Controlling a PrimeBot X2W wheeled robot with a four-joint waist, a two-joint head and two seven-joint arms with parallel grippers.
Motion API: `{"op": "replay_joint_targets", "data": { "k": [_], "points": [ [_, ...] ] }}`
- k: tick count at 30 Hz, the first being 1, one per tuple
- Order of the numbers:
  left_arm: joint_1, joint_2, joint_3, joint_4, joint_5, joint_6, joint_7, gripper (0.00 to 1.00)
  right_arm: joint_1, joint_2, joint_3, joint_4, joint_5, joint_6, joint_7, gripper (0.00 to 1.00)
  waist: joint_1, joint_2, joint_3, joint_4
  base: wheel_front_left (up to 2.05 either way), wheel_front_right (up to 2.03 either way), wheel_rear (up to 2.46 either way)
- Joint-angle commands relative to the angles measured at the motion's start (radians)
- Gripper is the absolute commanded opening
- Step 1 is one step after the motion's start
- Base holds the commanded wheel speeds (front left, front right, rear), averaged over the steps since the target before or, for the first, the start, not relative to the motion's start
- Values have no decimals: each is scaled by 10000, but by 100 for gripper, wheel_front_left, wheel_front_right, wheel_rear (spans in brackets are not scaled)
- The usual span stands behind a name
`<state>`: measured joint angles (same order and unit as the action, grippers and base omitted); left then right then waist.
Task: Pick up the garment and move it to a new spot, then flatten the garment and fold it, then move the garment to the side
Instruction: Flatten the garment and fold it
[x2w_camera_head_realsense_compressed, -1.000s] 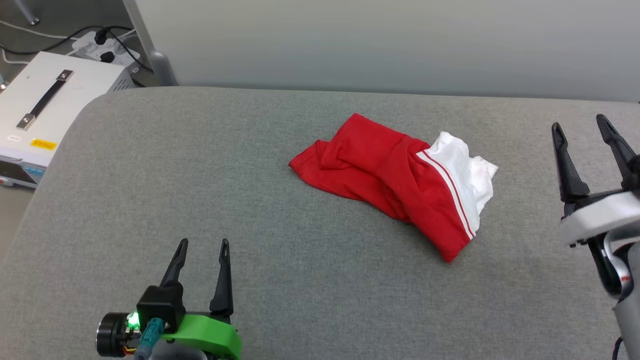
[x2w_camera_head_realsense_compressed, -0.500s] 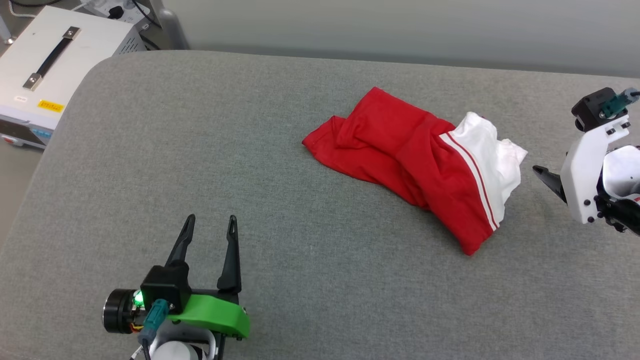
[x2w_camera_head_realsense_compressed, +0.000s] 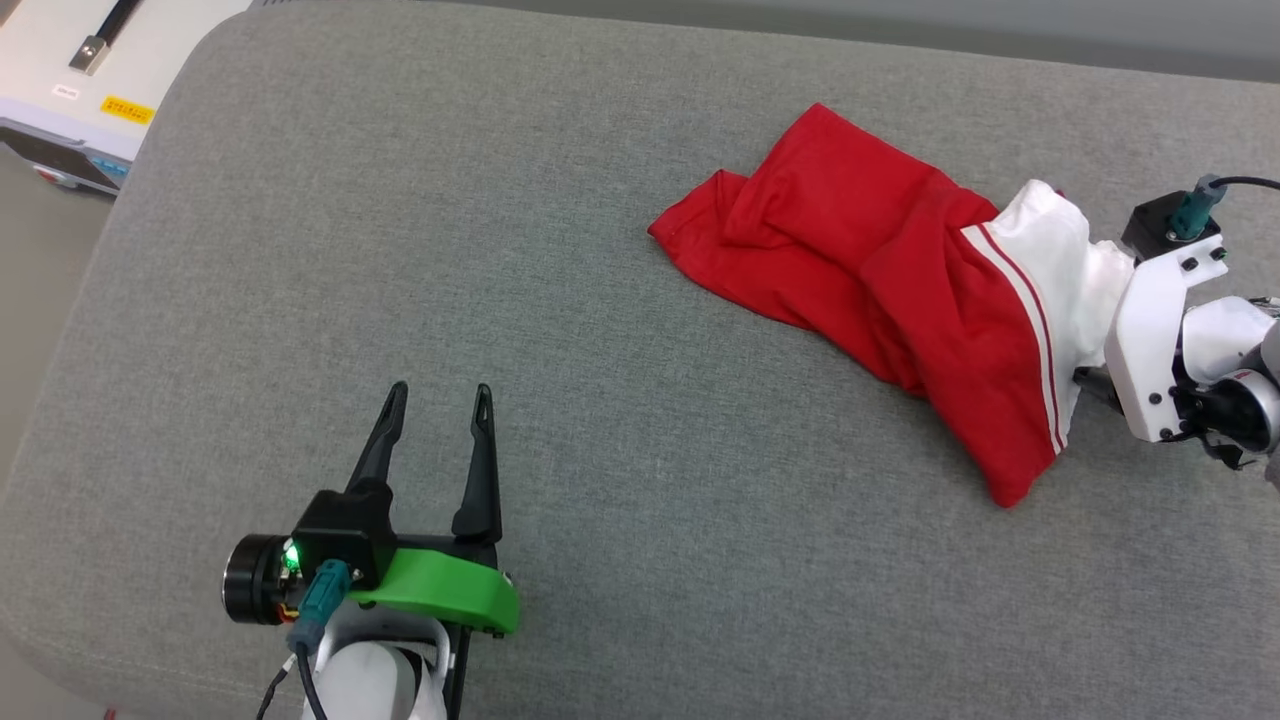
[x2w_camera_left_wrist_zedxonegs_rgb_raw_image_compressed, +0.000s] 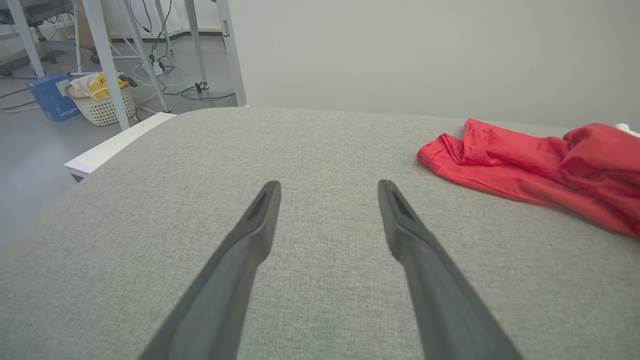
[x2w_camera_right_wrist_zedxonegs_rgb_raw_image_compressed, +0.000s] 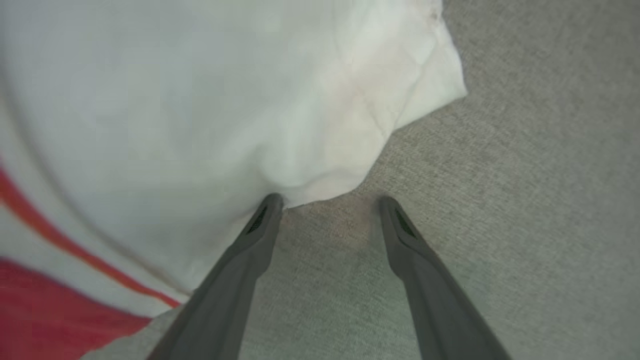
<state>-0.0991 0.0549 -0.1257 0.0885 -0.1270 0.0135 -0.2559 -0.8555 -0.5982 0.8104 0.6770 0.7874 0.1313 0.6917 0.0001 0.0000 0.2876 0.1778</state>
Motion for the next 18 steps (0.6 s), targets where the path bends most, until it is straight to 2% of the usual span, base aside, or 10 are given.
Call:
{"op": "replay_joint_targets", "data": {
  "k": [1,2,3,4,5,11,18],
  "points": [
    [-133,-46,-30,13,-98,86,-59,100,213,107,178,234,257,-6,121,100,-1,0,126,141,0,0,0],
    [-133,-46,-38,23,-105,96,-59,100,260,119,241,320,365,-6,111,100,-1,0,117,147,0,0,0],
    [-130,-46,-41,35,-111,109,-59,100,287,103,344,378,432,-6,34,47,-1,0,101,145,0,0,0],
    [-120,-46,-32,45,-113,120,-59,100,297,84,440,392,468,-6,-54,27,-1,0,69,130,0,0,0],
    [-98,-46,-5,57,-110,135,-59,100,301,75,512,398,565,-6,-189,0,-1,0,18,93,0,0,0],
    [58,-47,96,146,-35,128,-59,100,177,-183,632,85,1120,-6,-1321,0,-1,0,-412,-153,0,0,0],
    [408,-47,215,224,17,130,-59,100,826,-1205,272,-1301,1760,-6,-3497,0,-1,0,-1117,-413,0,0,0]
  ]
}}
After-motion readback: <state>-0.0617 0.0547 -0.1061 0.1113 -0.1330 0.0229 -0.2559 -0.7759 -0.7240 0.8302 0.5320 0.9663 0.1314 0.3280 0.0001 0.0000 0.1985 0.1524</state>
